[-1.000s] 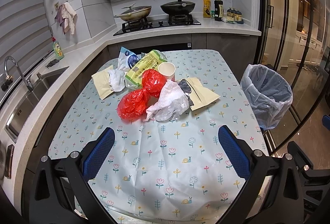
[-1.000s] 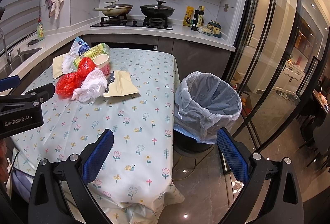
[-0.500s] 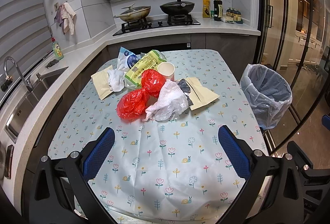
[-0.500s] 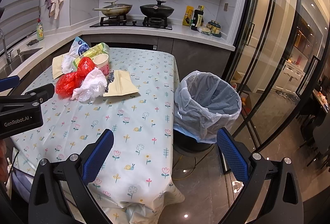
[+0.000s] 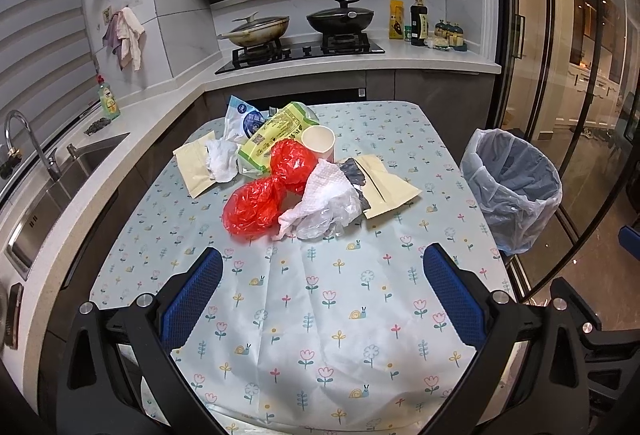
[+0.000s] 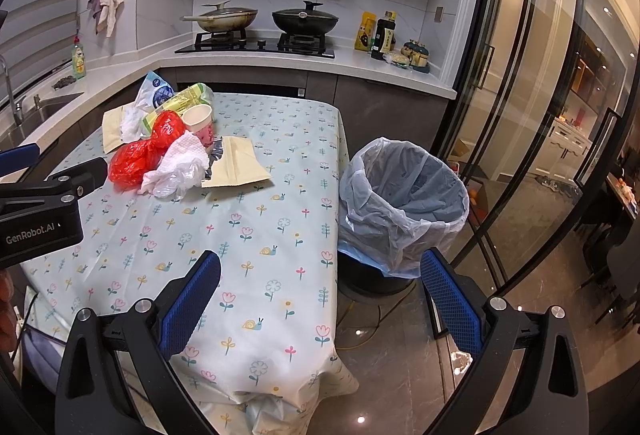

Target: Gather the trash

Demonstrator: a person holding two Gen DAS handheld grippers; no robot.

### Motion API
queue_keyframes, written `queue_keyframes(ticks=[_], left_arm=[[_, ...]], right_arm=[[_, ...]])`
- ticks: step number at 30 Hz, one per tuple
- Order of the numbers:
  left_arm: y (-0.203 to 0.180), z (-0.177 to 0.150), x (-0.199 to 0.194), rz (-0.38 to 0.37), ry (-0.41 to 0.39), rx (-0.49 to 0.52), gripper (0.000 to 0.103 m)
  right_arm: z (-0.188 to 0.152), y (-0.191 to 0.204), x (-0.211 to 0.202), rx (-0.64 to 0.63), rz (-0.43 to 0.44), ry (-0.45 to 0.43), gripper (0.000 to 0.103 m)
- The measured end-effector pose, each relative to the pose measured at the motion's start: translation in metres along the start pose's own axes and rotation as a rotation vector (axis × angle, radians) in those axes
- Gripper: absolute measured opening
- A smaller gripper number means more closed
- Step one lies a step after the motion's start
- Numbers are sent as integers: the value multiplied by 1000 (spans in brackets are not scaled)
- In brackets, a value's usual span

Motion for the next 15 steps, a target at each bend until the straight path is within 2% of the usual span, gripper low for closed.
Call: queue_keyframes(ticks=[15], left_arm=[[1, -2, 0, -5, -21, -7, 96]], right_arm=[[0, 0, 0, 3, 1, 0, 96]])
Point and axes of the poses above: each gripper's, at about its wrist camera, not at the fingertips, and x roughly the way its jaws point, y to its left, z to its top, the point moved 7 cm from there along x, roughly the way its jaws point, and after that the axes turned 3 degrees about z, right-handed, at the moved point
